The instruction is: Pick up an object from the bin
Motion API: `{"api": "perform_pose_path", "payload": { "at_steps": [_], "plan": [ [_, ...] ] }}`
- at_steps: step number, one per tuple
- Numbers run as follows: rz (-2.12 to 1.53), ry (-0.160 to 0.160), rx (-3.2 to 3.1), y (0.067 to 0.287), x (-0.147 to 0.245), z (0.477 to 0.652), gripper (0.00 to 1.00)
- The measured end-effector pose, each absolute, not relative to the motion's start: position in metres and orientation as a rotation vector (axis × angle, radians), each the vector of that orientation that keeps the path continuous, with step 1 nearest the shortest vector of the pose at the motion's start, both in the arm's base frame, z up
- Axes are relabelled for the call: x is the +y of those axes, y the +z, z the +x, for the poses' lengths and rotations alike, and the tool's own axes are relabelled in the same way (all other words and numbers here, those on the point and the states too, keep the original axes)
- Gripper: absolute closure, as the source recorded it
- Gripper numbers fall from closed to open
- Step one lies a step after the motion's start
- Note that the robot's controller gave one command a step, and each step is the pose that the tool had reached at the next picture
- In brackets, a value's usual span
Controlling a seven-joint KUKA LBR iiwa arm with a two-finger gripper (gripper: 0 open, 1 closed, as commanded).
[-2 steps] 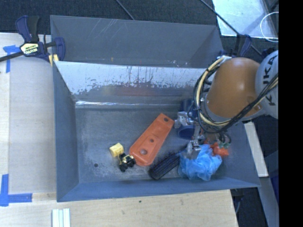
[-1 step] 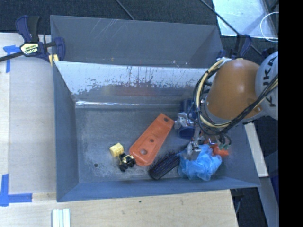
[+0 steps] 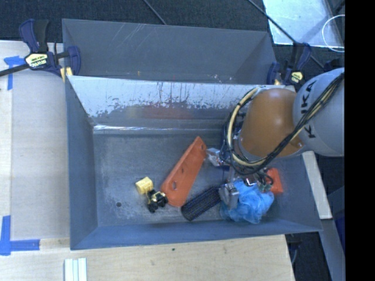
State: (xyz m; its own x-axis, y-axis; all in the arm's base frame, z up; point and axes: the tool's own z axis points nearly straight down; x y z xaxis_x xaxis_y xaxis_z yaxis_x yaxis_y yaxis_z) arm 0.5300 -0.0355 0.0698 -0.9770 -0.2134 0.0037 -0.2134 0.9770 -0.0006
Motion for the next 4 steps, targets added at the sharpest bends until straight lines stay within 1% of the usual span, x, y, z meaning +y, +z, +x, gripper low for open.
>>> {"api": "perform_pose_path", "payload": {
  "at_steps": [1,2,3,4],
  "plan": [
    [0.349,0.011,-3.136,0.072,-0.006,0.539,0.00],
    [0.339,0.012,-3.131,0.073,0.020,0.541,0.00],
    [0.341,0.016,-3.147,0.074,0.035,0.533,1.00],
    [0.341,0.016,-3.147,0.074,0.035,0.533,1.00]
  ]
}}
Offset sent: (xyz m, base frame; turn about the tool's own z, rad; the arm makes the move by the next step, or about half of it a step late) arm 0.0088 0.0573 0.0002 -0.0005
